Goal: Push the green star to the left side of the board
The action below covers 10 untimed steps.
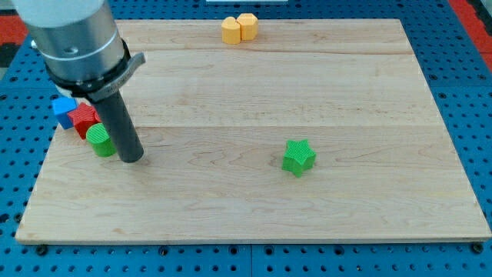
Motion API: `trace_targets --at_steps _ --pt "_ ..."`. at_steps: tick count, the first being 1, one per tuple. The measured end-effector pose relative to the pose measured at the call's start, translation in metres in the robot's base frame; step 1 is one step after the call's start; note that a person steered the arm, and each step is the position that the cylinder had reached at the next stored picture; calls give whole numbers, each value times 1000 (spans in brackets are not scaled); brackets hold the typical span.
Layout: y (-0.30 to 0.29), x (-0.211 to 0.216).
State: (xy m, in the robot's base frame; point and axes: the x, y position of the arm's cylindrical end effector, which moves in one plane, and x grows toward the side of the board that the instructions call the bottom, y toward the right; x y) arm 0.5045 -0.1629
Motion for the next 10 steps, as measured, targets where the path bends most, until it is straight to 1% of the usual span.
trace_targets --at_steps 1,2,3,4,5,6,7,8,9,10 --pt "18 -2" --pt "148 -43" --pt "277 -66" --pt "306 -15" --pt "248 16" --pt "172 19" --pt "183 11" --pt "210 -19" --pt "185 -14" --pt "143 14"
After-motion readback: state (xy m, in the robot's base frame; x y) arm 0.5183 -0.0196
